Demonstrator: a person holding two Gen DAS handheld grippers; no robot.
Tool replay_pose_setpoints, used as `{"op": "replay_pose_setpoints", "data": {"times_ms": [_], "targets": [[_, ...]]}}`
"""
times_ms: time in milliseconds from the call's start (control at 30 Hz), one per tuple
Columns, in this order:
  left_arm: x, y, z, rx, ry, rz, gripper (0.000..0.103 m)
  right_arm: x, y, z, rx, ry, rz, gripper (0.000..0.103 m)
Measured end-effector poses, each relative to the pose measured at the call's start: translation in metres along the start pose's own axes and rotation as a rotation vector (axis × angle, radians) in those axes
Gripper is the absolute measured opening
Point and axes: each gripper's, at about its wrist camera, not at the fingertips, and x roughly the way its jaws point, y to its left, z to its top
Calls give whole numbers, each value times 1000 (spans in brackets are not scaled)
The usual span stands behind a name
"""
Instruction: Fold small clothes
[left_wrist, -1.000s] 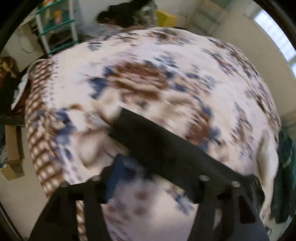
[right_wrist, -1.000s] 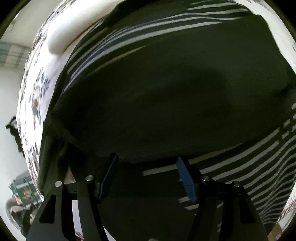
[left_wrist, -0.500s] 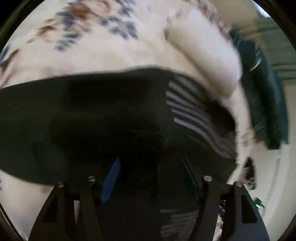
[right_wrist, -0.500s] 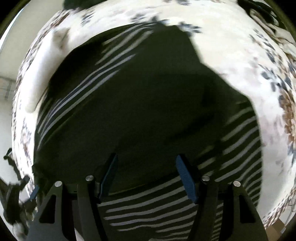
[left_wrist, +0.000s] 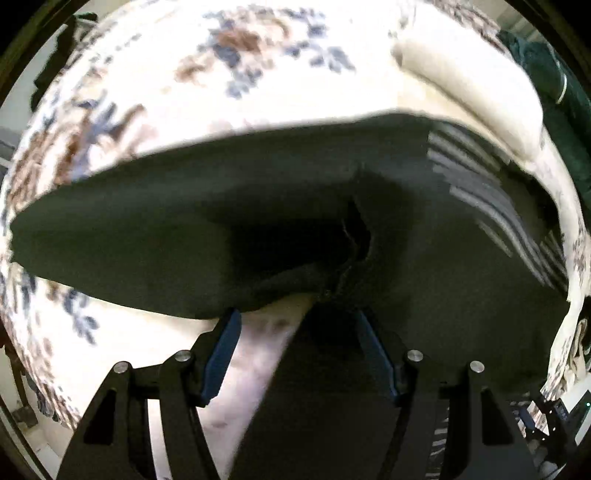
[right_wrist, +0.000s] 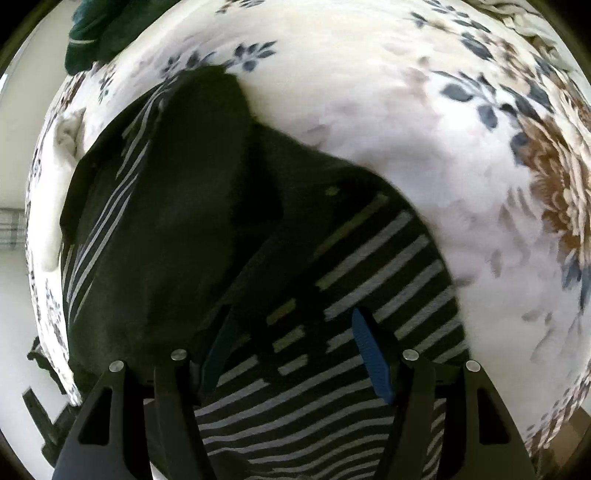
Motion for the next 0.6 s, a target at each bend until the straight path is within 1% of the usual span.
{"op": "replay_pose_setpoints", "data": {"times_ms": [67,100,133,167,233,267,333,367,400,433,467,500,600], "targets": [[-18,-9,6,16,-59,-36,62,-3,-1,1,8,-4,14,67],[-25,-19,11,44,-81,-53,63,-5,-1,2,7,-6,19,67],[-28,-37,20,102,-98,-76,63,-6,-1,3,3,-10,23,67],[-27,-50,28,151,-102,-82,63,-8,-2,6,-4,-14,24,67],[-16,-63,40,240,-84,-48,63,-10,-1,10,-15,-13,28,67],[-10,-64,45,276,-77,-33,63,-10,-1,13,-15,-13,29,67],[13,-80,53,374,-38,26,62,-10,-1,17,-15,-10,34,67],[22,-86,52,416,-32,43,57,-9,0,20,-16,-6,34,67],[24,-87,53,435,-39,46,42,-10,-1,21,-15,-8,33,67],[22,-87,51,455,-55,14,15,-10,-1,22,-13,-11,34,67],[18,-86,49,463,-72,3,5,-9,1,25,-11,-12,38,67],[10,-85,46,473,-98,-2,4,-9,1,26,-10,-14,39,67],[-11,-74,42,431,-160,-45,3,-6,1,31,-4,-20,36,67]]}}
